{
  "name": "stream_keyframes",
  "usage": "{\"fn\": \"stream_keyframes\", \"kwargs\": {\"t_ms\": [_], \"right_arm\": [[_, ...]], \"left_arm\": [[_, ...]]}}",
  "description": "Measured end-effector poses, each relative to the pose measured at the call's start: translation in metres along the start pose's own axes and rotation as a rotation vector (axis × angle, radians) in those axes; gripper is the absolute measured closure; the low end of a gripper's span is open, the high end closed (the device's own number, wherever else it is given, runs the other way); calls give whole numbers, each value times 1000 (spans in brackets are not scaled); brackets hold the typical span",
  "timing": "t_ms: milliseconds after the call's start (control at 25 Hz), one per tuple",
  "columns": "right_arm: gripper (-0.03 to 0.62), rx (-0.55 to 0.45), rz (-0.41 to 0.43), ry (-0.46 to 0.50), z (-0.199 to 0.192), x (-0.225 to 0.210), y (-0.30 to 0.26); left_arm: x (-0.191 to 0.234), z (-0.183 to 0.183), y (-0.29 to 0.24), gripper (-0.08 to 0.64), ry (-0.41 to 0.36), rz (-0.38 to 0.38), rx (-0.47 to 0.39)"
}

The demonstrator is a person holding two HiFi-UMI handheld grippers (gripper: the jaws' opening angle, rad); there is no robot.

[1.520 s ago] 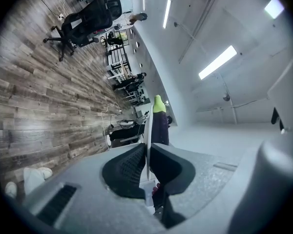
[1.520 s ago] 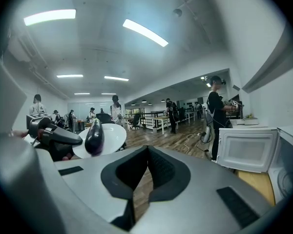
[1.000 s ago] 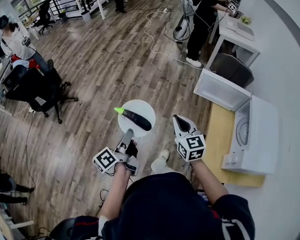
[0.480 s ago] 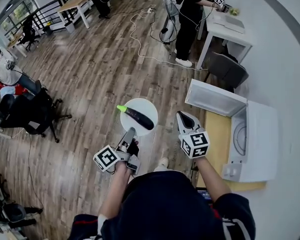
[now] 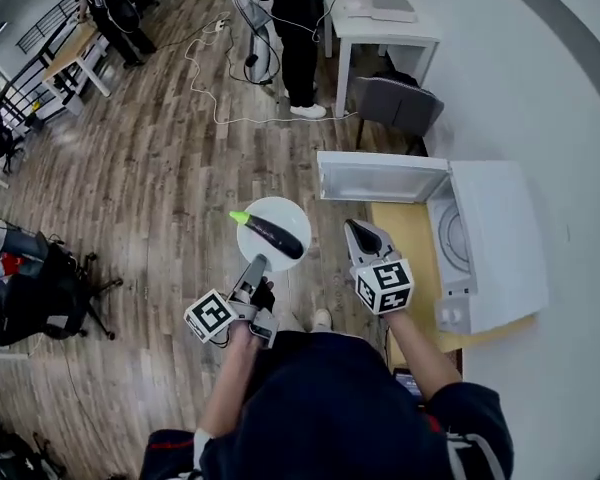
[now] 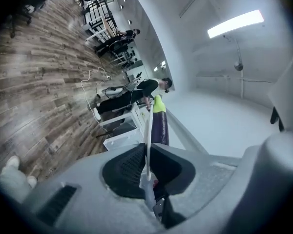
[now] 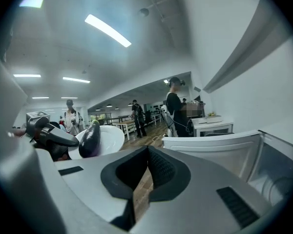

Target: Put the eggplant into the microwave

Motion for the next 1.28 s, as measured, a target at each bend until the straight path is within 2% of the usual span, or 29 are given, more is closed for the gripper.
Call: {"fn": "stream_keyframes", "kwargs": {"t_ms": [80,360,560,760,1040,1280], "right_arm": [[580,12,-55,-24,-7,-15,12],[580,52,-272,-89,-21,-69,51],[580,87,-451,-138,-33,-102,81],[580,117,-580,-169,-40,-117,95],[580,162,-756,-230,-57,-129,105],[580,196,-882,-271,-69,-132,120]], "left_arm": [[4,-11,-19,526,1,32,72],[0,-50,-97,526,-11,32,359],[-4,-83,-148,526,-14,-16,574],[2,-99,-182,526,-15,6,724],[16,-124,-226,526,-60,51,944],[26,-157,-250,526,-52,34,1085]]}}
Point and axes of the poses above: the fingertips, and each gripper's own axes: y backward along the fingers, x to its left, z out of its top, the point moved 4 cm from there along y, backward along the fingers, and after that the axes turned 12 degrees about y, right-handed, at the moved point
